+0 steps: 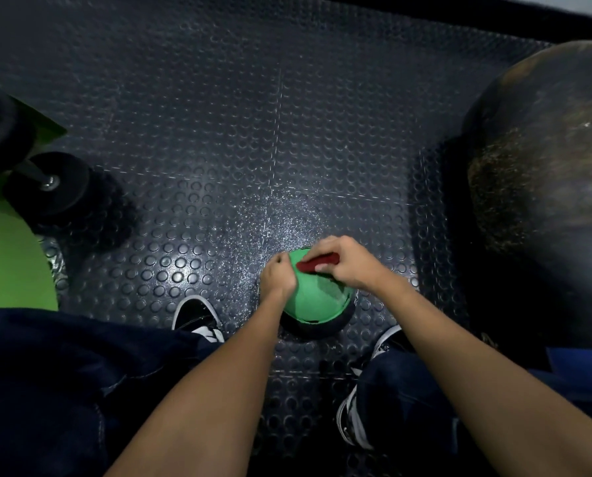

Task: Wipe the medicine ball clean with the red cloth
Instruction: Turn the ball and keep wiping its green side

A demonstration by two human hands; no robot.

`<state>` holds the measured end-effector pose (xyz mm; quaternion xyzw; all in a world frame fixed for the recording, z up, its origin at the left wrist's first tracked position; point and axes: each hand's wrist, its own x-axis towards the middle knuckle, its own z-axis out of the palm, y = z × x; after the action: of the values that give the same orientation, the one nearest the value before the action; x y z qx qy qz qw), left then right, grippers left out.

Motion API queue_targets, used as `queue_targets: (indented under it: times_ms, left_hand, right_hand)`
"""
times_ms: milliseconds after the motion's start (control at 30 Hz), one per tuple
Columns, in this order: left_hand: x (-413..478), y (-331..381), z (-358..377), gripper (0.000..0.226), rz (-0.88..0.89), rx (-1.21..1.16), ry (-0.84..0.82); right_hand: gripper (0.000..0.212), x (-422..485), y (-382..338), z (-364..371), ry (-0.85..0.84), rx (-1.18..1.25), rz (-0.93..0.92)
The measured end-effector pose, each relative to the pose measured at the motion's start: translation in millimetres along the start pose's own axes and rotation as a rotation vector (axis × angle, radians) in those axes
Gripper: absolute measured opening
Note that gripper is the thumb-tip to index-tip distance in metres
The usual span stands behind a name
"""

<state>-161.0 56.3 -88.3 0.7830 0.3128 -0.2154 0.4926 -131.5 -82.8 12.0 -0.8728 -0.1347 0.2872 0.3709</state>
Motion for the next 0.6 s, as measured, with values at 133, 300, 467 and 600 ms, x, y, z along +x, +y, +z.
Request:
queue_targets:
  times_ms: [133, 300, 467, 600]
  left_hand:
    - [-5, 6, -6, 0.039, 0.054, 0.151, 0.006]
    - [-16, 12, -3, 0.048, 0.382, 0.338, -0.065]
    - [-15, 6, 2, 0.044, 0.318, 0.248, -0.007]
    - [-12, 9, -2, 0.045, 0.308, 0.230, -0.013]
  right_hand:
    - [0.034, -9, 10, -12, 0.248, 0.245, 0.146]
    - [0.035, -20, 27, 11, 0.434, 0.121, 0.278]
    - [0.026, -23, 17, 32, 0.399, 0.008, 0.119]
    - [0.027, -18, 15, 2, 0.277, 0.146, 0.077]
